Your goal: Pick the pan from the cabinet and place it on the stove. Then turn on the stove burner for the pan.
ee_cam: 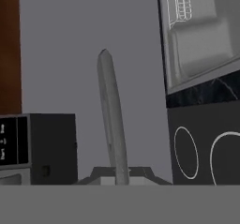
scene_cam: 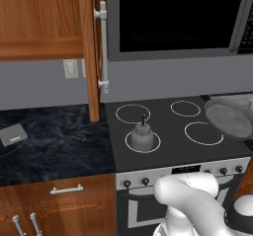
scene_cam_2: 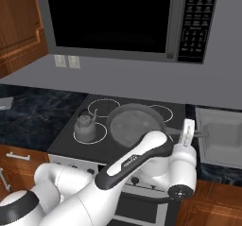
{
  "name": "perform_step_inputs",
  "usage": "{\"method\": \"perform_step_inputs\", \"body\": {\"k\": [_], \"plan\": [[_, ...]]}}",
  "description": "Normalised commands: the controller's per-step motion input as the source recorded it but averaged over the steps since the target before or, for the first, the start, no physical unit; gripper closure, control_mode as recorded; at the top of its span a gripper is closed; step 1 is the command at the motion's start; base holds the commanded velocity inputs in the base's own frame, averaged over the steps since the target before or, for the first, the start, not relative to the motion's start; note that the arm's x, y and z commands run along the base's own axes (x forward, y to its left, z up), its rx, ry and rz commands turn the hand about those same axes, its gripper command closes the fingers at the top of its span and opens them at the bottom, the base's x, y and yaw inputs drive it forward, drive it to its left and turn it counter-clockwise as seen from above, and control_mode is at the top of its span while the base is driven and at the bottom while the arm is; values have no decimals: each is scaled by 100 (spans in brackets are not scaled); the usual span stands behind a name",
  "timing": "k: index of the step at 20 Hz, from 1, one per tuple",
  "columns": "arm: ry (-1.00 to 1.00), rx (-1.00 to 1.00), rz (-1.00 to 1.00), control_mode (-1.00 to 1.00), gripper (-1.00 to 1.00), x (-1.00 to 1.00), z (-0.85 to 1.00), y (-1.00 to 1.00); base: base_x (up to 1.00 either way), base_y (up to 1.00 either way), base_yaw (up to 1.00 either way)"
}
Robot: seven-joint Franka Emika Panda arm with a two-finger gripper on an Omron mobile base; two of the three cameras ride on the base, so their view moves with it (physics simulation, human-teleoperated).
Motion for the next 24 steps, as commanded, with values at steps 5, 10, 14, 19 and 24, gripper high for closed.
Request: {"method": "perform_step_inputs", "body": {"k": [5, 10, 14, 19, 24], "plan": [[0, -7, 0, -100, 100, 22, -48, -1, 0, 0, 0], [0, -5, 0, -100, 100, 21, -40, -9, 0, 0, 0], [0, -3, -1, -100, 100, 25, -22, -22, 0, 0, 0], [0, -3, -2, -100, 100, 26, -20, -18, 0, 0, 0], [0, -5, -2, -100, 100, 23, -24, -7, 0, 0, 0]]}}
